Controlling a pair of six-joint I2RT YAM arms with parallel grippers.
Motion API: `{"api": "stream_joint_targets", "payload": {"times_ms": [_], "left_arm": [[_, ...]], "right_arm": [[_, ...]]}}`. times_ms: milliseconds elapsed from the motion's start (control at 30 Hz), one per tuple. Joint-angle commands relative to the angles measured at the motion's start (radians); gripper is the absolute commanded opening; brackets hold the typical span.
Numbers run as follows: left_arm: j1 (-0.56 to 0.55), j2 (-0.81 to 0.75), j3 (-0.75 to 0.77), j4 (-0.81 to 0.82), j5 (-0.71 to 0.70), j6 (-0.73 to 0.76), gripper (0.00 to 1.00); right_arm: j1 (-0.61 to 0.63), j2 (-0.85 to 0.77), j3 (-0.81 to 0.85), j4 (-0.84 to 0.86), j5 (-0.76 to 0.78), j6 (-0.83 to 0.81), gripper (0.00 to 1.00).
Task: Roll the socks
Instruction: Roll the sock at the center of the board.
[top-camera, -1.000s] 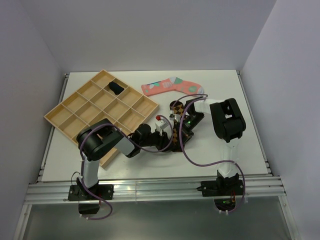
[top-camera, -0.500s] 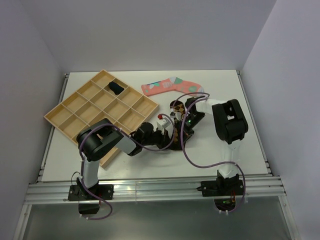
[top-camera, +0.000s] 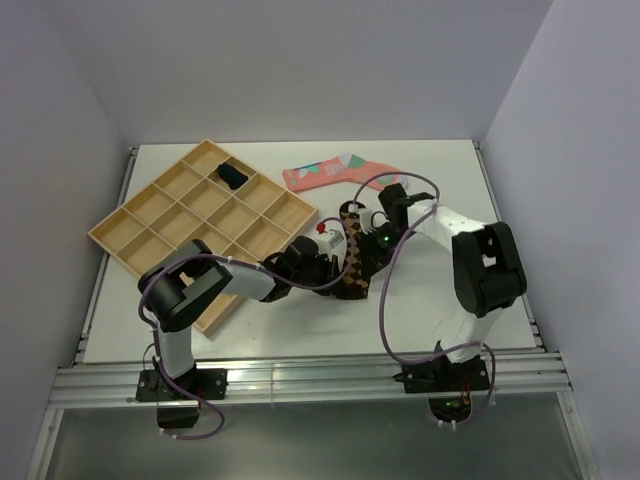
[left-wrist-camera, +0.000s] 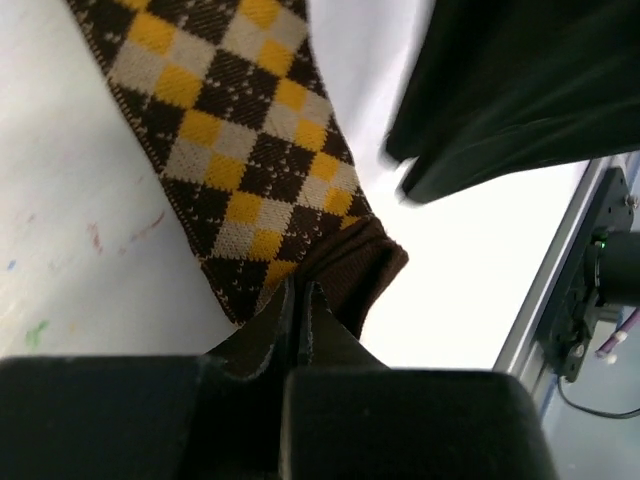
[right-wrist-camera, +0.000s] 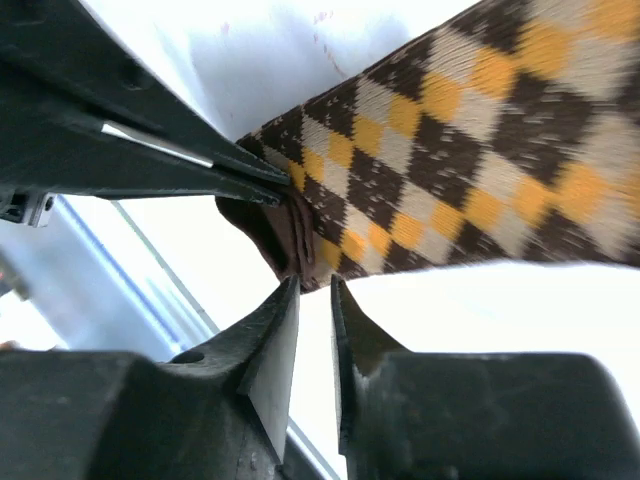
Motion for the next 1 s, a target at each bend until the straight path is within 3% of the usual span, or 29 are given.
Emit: {"api": "stream_joint_targets", "payload": {"times_ms": [0,267,633,733,967], "left_arm": [[-0.009,-0.054,0.045,-0.247,-0.058,-0.060,0.00],[-0.064,-0.126,0.178,-0.582,-0.201,-0.150,0.00],[-0.098,0.026,0.405,-0.848,-0.089,-0.138,0.00],[-0.087,0.075,0.439,-0.873,-0.041,-0.158,0.00],[-0.011,0.113,0.347,-0.767,0.098,-0.221,0.00]], "right_arm": [[-0.012,-0.118,-0.025,0.082,0.076,0.022,0.27],[-0.052,-0.331,-0.114,0.148,0.167,-0.033,0.27],[-0.016,-0.666,-0.376,0.283,0.211,-0.274,0.24],[0.032,-0.736,-0.433,0.317,0.219,-0.308,0.21],[0.176,-0.868,-0.561,0.368,0.240,-0.400,0.20]]}}
